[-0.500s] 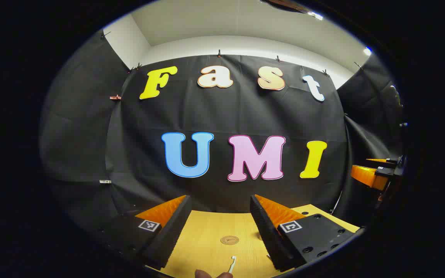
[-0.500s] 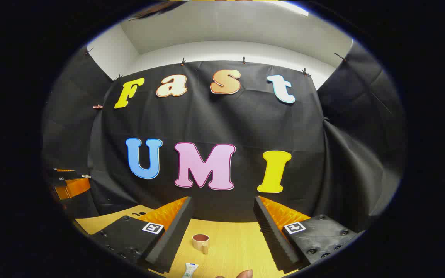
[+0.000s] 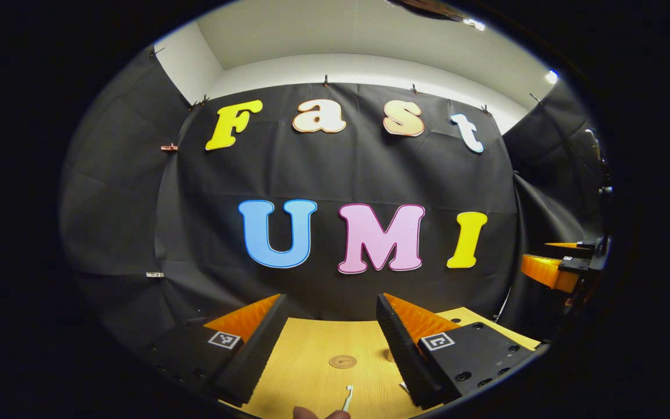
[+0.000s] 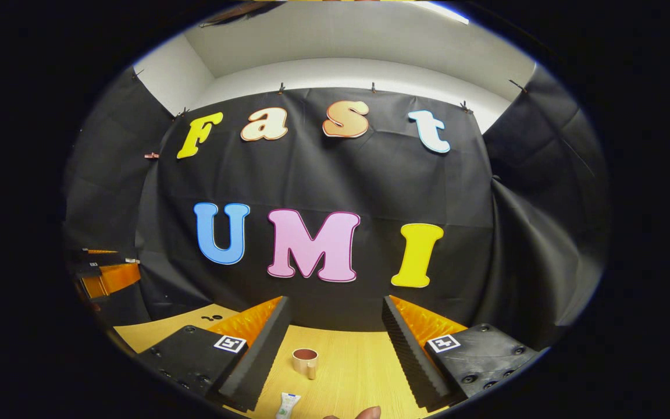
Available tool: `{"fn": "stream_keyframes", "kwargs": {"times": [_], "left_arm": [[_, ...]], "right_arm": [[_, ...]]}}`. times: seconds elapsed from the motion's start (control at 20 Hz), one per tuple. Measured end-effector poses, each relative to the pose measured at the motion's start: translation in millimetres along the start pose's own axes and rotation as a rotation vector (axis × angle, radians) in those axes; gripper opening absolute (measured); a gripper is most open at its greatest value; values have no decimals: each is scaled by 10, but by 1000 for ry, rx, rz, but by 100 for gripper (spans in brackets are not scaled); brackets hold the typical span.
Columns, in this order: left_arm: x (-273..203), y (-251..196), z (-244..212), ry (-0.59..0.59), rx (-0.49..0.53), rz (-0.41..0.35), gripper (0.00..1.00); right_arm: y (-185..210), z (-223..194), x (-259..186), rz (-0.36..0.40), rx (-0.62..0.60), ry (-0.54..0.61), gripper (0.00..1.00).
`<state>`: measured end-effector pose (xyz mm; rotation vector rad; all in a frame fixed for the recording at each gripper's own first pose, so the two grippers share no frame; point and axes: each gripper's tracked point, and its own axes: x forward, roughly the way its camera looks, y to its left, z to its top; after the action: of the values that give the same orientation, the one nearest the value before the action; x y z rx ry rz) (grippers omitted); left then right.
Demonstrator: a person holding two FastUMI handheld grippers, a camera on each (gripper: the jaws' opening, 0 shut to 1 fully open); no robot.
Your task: Put the toothbrush and toothpaste on the desktop into the cup, then pick up the cup and place it on the coaster on the desktop.
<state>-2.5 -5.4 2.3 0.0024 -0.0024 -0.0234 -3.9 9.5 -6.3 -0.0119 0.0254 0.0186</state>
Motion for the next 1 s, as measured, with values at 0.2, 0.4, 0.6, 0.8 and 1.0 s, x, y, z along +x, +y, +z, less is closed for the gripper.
{"fn": "stream_keyframes", "kwargs": {"times": [0.2, 0.4, 0.6, 0.8, 1.0], "left_arm": [[-15, -11, -4, 6, -1, -4, 96], [-40, 15, -10, 8, 6, 1, 96], [-84, 41, -81, 23, -6, 2, 96], [-136, 54, -206, 45, -17, -4, 96], [-169, 63, -410, 85, -53, -13, 96]], "right_arm": [[45, -17, -12, 11, 0, 11, 94], [205, -381, 37, 63, 45, 154, 97], [443, -1085, 66, 123, 66, 462, 97], [619, -1716, 92, 141, 115, 721, 97], [731, -2549, 2, 148, 106, 1024, 98]]}}
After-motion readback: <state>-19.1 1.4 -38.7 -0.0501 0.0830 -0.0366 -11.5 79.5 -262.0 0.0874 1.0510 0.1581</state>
